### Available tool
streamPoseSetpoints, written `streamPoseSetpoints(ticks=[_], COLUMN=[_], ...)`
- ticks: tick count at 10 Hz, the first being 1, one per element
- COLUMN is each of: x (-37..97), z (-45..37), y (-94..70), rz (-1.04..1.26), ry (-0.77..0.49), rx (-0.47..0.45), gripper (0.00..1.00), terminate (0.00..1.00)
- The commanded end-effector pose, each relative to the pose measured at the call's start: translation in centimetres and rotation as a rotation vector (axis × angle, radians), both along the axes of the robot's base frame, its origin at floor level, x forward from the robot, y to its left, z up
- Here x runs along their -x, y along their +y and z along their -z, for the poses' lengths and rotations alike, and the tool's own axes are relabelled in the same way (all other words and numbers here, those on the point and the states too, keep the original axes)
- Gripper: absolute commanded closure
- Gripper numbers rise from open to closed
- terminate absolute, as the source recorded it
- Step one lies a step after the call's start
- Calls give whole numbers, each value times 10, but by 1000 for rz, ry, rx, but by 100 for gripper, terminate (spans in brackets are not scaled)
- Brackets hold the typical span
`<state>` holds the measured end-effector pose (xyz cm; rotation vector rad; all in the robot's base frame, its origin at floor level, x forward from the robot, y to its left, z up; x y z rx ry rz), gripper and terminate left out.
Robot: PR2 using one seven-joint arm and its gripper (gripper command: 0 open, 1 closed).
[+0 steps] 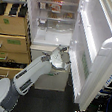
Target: Opening the fridge
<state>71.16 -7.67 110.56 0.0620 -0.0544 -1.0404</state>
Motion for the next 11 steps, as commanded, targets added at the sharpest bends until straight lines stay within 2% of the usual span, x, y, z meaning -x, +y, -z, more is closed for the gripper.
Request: streamPoseSetpoints(ticks=[1, 5, 7, 11], x=[239, 171, 147, 123], z=[-157, -84, -65, -46], y=[-113, 24, 37, 49], rz=[-137, -218, -238, -151], ry=[-35, -46, -42, -87], rx=[48, 35, 31, 82], gripper=[0, 0, 0, 0], terminate=[0, 0, 0, 0])
